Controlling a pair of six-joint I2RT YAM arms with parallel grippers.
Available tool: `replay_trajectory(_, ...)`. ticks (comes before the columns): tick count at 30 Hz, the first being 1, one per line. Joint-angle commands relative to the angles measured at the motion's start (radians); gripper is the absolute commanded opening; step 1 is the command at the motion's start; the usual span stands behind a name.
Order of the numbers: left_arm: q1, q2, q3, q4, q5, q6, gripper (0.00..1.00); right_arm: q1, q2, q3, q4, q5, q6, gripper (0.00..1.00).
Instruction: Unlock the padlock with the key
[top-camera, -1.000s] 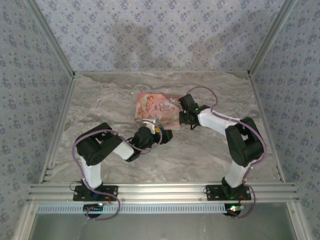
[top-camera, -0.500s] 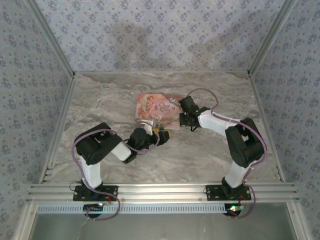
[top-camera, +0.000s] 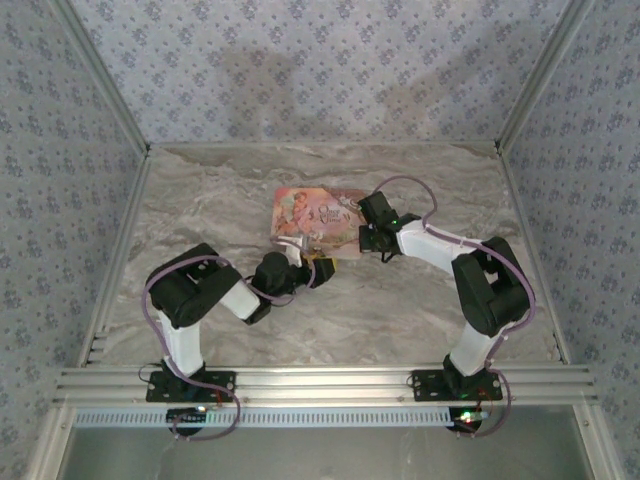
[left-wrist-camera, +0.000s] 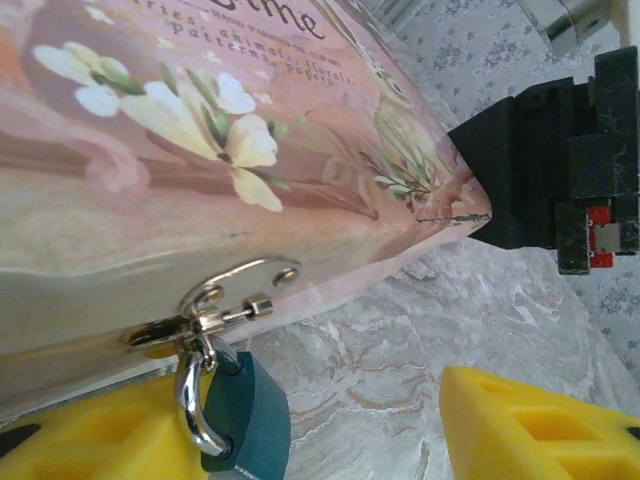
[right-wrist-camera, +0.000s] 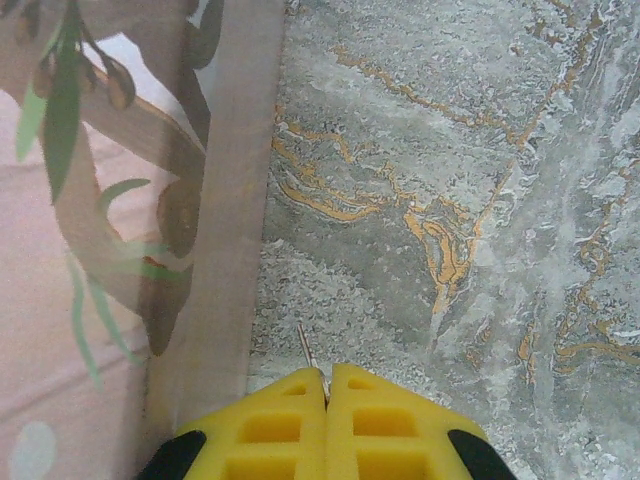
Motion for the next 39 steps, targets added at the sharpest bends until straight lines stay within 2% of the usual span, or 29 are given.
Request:
replay_trajectory(1, 0.014, -0.007, 0.015, 0.011, 0.017, -0.035, 0.6, 0.011, -0.026, 0.004, -0.004, -0.006, 0.011, 0.0)
replay_trajectory(9, 0.034, 0.061, 0.049, 0.057, 0.082, -0.104, 0.58, 0.015, -0.025, 0.006, -0.002, -0.005, 0.012, 0.0)
replay_trajectory(14, 0.032, 0.115, 0.078, 0.102, 0.121, -0.151, 0.63, 0.017, -0.019, 0.009, 0.001, -0.012, 0.016, 0.0)
replay_trajectory(21, 0.033, 0.09, 0.04, 0.116, 0.08, -0.138, 0.67, 0.021, -0.023, 0.005, 0.004, -0.016, 0.019, 0.0)
replay_trajectory(27, 0.049, 0.067, -0.001, 0.111, 0.066, -0.14, 0.58, 0.022, -0.021, 0.005, 0.008, -0.018, 0.023, 0.0)
replay_trajectory(31, 0.066, 0.059, -0.034, 0.136, 0.079, -0.143, 0.5, 0.023, -0.019, 0.004, 0.01, -0.018, 0.023, 0.0)
replay_trajectory(35, 0.071, 0.06, -0.025, 0.123, 0.093, -0.14, 0.44, 0.027, -0.017, 0.0, 0.014, -0.018, 0.03, 0.0)
replay_trajectory(37, 0.075, 0.062, -0.015, 0.117, 0.102, -0.139, 0.36, 0.029, -0.015, -0.001, 0.014, -0.017, 0.03, 0.0)
replay_trajectory(39, 0.08, 0.066, -0.004, 0.102, 0.115, -0.145, 0.35, 0.031, -0.016, -0.003, 0.013, -0.015, 0.03, 0.0)
